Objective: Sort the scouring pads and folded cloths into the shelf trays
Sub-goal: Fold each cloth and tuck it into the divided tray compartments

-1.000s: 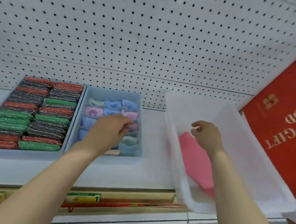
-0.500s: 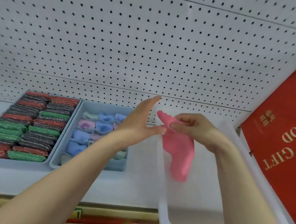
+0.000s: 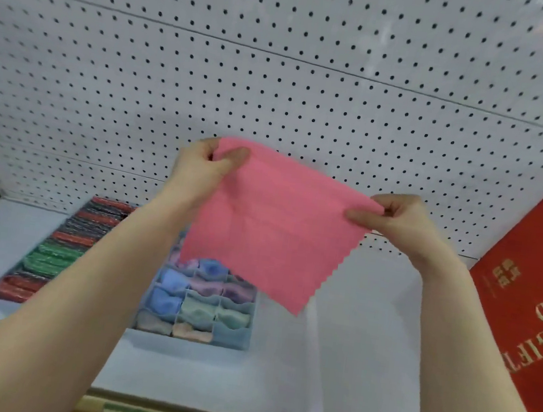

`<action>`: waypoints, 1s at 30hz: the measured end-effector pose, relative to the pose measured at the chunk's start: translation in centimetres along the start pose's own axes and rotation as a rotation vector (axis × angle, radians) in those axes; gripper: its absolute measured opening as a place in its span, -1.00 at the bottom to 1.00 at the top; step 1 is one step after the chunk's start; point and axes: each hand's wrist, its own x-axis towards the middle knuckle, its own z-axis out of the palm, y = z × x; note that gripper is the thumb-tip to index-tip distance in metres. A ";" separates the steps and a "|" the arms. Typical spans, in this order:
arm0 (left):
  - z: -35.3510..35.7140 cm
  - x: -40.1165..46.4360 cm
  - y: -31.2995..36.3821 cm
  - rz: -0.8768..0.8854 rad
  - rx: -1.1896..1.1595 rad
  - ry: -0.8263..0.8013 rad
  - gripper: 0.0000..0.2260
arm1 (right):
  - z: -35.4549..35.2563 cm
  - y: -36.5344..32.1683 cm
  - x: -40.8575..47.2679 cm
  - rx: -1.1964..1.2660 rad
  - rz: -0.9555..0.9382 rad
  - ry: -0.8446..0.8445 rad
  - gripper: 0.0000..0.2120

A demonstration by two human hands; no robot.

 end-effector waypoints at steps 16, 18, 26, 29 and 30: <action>0.1 -3.2 -1.3 0.156 0.365 -0.292 -0.77 | 9.3 -3.9 1.3 0.214 -0.091 -0.168 -0.91; -1.0 -3.8 -2.6 0.077 0.518 -0.351 -0.74 | 8.6 -3.2 1.3 0.349 -0.085 -0.128 -0.93; -3.7 -3.6 -4.7 -0.143 0.227 -0.111 -0.94 | 7.9 -1.2 1.3 0.539 0.049 0.086 -0.71; -3.8 -3.1 -5.2 -0.153 0.239 -0.056 -0.95 | 8.0 -1.3 1.0 0.668 0.070 0.078 -0.84; -4.0 -2.9 -5.3 -0.150 0.284 -0.042 -0.94 | 7.9 -1.3 0.8 0.692 0.044 0.048 -0.85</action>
